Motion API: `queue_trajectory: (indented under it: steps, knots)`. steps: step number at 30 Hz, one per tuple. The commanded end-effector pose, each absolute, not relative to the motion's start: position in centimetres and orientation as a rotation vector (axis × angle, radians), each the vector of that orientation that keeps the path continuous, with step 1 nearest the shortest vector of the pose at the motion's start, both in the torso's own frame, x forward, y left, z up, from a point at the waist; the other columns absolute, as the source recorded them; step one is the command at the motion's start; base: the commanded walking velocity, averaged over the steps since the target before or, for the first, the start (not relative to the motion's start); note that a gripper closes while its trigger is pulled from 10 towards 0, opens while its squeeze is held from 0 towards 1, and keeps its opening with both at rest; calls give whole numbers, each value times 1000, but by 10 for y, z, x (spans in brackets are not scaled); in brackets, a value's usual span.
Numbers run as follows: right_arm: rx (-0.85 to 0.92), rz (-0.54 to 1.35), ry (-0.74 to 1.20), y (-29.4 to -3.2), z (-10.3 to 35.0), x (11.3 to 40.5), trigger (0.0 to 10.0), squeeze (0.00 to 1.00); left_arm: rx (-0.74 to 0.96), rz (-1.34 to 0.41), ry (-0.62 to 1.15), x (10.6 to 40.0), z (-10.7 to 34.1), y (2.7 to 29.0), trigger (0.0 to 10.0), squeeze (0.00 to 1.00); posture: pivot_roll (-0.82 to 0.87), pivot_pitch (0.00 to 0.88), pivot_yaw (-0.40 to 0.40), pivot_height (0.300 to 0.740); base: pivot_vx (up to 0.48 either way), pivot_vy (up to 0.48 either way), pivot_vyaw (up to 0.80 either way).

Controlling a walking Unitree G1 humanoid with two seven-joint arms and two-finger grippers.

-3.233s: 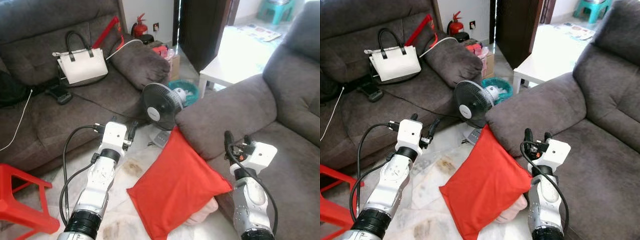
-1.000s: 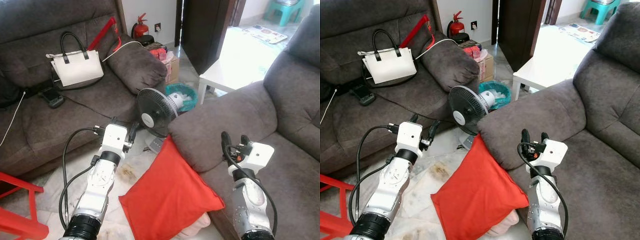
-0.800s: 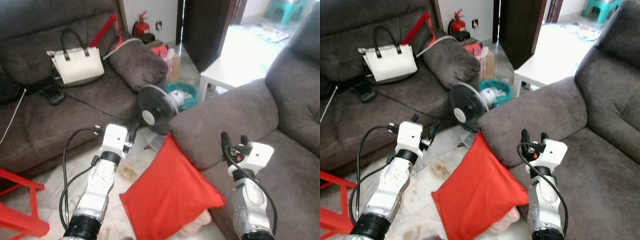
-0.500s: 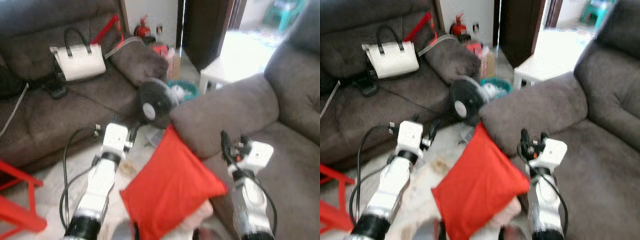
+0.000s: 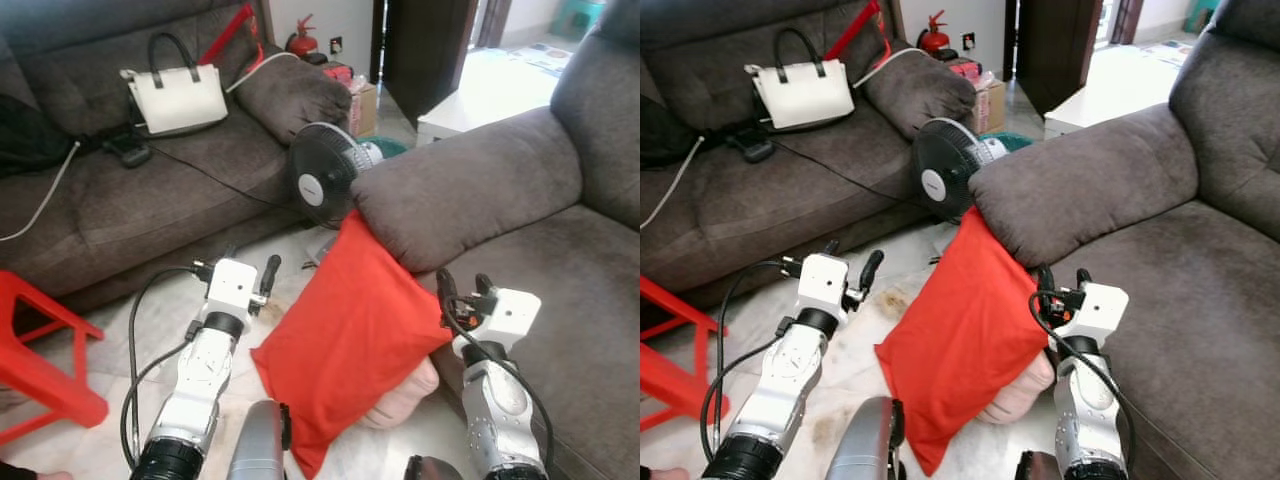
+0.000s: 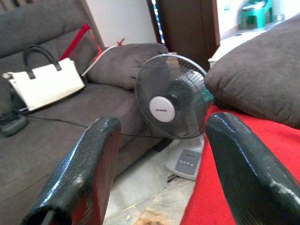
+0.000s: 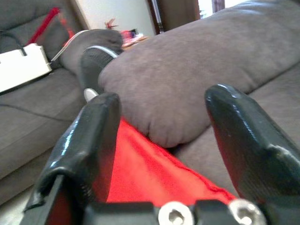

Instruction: Move the pillow to the sofa from floor

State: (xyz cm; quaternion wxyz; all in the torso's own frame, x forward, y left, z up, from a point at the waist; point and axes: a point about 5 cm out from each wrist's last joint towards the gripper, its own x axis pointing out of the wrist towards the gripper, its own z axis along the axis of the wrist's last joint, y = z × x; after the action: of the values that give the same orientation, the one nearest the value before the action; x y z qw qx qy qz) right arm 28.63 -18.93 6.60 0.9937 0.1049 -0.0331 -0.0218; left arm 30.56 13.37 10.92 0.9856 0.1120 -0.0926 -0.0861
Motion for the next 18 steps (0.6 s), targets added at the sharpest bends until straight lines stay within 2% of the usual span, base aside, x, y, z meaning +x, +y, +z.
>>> queue_trajectory:
  steps: [1,14,18]
  knots:
    - [213,-24,-70,-185,69,289,10000,0,221,-161,-198,309,114,137,10000,0,82,57,39,607,0,0,0]
    - [206,-12,-43,-182,66,290,10000,0,210,-161,-187,307,110,139,10000,0,80,67,38,607,0,0,0]
    - [210,4,-23,-179,64,290,10000,0,214,-158,-183,307,109,140,10000,0,82,71,36,592,0,0,0]
